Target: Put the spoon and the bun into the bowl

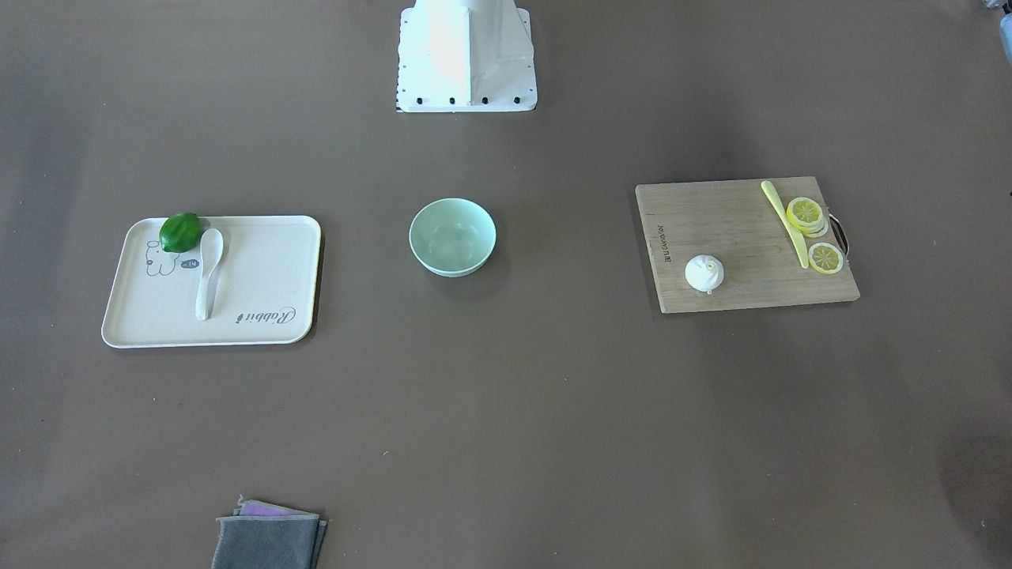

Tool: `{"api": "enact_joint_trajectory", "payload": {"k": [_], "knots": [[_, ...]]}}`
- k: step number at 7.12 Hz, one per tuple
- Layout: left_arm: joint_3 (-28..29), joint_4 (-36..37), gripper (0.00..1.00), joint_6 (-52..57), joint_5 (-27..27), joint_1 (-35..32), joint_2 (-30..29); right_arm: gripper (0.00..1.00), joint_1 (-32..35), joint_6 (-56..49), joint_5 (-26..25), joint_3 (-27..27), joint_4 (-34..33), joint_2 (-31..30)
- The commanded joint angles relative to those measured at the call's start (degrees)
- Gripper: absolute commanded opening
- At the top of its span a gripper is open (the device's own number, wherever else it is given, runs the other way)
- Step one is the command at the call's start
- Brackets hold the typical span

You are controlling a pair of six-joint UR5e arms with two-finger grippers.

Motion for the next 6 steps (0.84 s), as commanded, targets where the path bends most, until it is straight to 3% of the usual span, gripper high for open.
{"api": "enact_joint_trajectory", "payload": {"k": [1, 3, 6], "knots": [[0.4, 0.1, 0.99, 0.7, -0.4, 0.0, 0.4, 1.00, -0.1, -0.7, -0.8, 0.0, 2.5, 0.2], [1.0, 0.3, 0.99, 0.5, -0.6, 0.0, 0.3, 1.00, -0.2, -0.7, -2.1, -1.2, 3.6, 0.4], [1.4, -0.8, 0.99, 0.7, -0.2, 0.0, 0.4, 1.00, -0.2, 0.1, 0.8, -3.0, 4.0, -0.3]]}}
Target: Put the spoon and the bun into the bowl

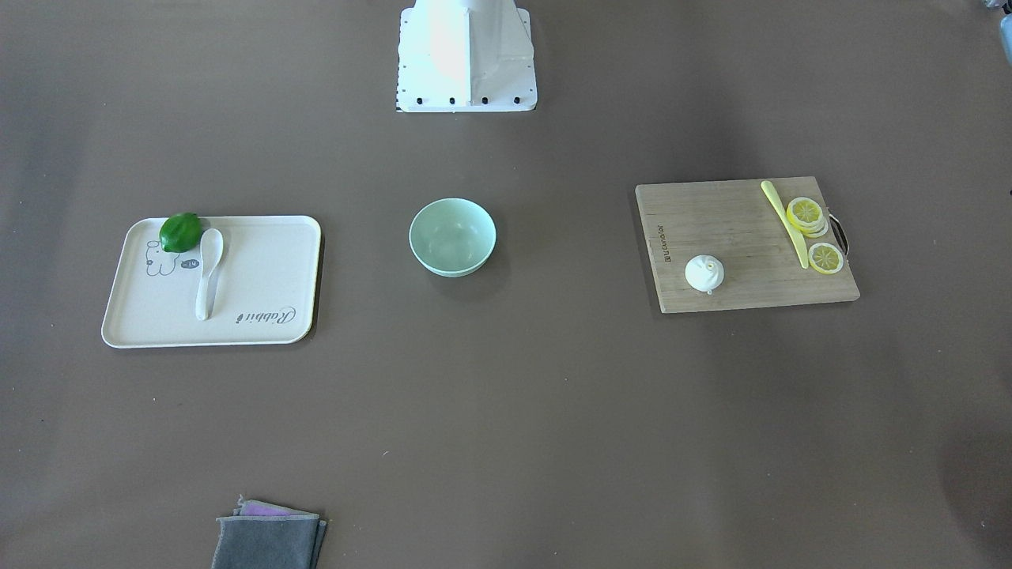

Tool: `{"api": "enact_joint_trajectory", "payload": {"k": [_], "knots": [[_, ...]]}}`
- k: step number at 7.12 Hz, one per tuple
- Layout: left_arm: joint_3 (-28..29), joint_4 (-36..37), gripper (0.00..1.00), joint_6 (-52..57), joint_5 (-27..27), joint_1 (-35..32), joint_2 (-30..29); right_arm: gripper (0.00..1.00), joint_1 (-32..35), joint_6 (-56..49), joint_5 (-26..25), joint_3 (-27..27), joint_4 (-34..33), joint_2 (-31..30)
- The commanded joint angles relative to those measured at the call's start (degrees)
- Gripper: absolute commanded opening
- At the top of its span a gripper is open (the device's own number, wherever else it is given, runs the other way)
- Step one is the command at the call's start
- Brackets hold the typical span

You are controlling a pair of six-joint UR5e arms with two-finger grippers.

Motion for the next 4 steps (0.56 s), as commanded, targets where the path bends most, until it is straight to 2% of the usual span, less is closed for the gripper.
{"api": "enact_joint_trajectory", "payload": {"k": [1, 4], "knots": [[-0.1, -0.5, 0.99, 0.2, 0.0, 0.0, 0.2, 1.00, 0.0, 0.1, 0.9, -1.2, 0.6, -0.1], [0.4, -4.0, 0.99, -0.3, -0.4, -0.1, 0.9, 1.00, 0.0, 0.4, 1.2, -1.9, 0.5, -0.1]]}}
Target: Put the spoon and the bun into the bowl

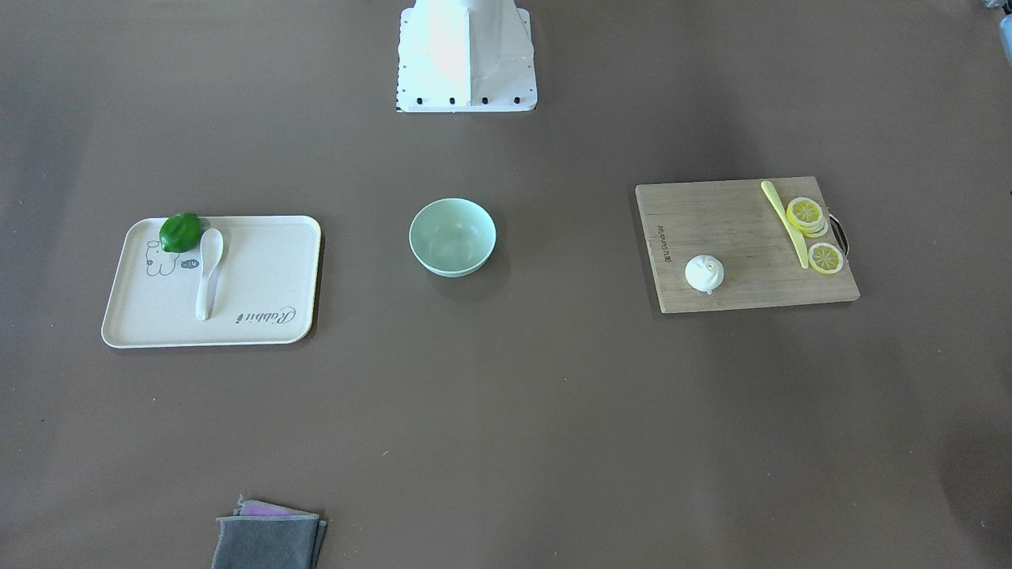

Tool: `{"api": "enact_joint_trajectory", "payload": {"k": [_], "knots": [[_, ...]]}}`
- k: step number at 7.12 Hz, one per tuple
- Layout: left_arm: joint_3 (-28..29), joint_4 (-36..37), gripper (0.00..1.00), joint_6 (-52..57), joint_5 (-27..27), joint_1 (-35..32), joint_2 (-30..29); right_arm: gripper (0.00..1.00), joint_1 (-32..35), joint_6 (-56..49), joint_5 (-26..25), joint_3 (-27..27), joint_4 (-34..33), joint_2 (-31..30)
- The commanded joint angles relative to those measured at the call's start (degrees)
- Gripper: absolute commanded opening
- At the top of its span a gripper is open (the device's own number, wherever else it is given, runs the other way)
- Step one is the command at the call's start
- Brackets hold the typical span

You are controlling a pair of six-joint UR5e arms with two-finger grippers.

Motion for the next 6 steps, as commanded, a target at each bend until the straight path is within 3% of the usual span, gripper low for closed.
{"api": "enact_joint_trajectory", "payload": {"k": [1, 6], "knots": [[0.2, -1.1, 0.99, 0.4, -0.2, 0.0, -0.5, 1.00, 0.0, 0.2, 1.5, -0.2, -0.1, -0.1], [3.7, -4.7, 0.99, -7.2, 0.1, 0.2, -2.3, 1.00, 0.0, 0.7, 3.9, -1.1, 0.0, -0.1]]}}
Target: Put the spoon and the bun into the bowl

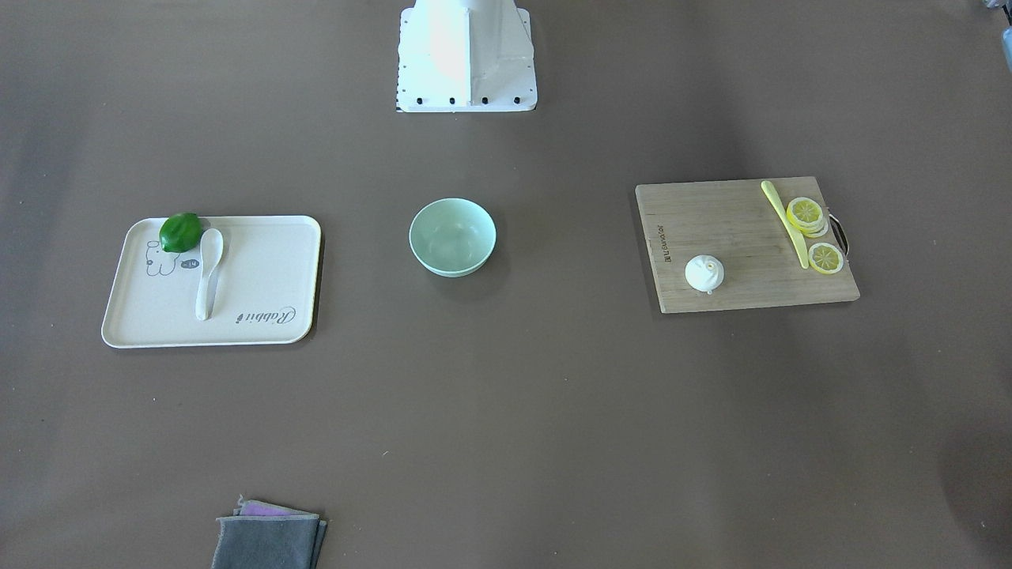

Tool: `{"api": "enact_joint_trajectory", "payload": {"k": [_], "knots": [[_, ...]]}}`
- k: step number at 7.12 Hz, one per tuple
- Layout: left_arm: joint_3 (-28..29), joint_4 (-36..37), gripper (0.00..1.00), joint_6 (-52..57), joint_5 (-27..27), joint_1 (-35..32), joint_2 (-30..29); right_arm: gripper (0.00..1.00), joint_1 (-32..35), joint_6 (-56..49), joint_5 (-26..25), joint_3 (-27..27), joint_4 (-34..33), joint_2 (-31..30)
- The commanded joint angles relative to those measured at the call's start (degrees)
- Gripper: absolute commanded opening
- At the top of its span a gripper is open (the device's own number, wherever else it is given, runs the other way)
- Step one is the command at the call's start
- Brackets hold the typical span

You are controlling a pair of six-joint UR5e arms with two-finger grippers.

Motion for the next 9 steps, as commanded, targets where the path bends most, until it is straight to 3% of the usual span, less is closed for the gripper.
{"api": "enact_joint_trajectory", "payload": {"k": [1, 4, 5, 7, 9], "knots": [[-0.5, -2.5, 0.99, -0.9, -0.4, 0.0, -0.5, 1.00, 0.0, -0.1, 0.2, -0.3, 0.2, -0.1], [-1.4, -13.3, 0.99, -10.5, -0.1, 0.8, -0.4, 1.00, 0.0, 0.1, 0.1, 0.5, 2.4, -0.2], [-2.0, -14.9, 0.98, -11.7, 0.5, 4.7, -0.5, 1.00, 0.0, 1.3, 0.9, 0.8, 2.3, 0.4], [-7.0, -14.8, 0.98, -25.5, 3.7, 16.6, -2.6, 1.00, 0.0, 3.3, 2.3, 0.9, 2.6, 0.6], [-11.1, -10.5, 0.98, -33.9, 16.2, 30.2, -5.7, 1.00, 0.0, 3.4, 1.9, 0.1, 9.9, -0.5]]}}
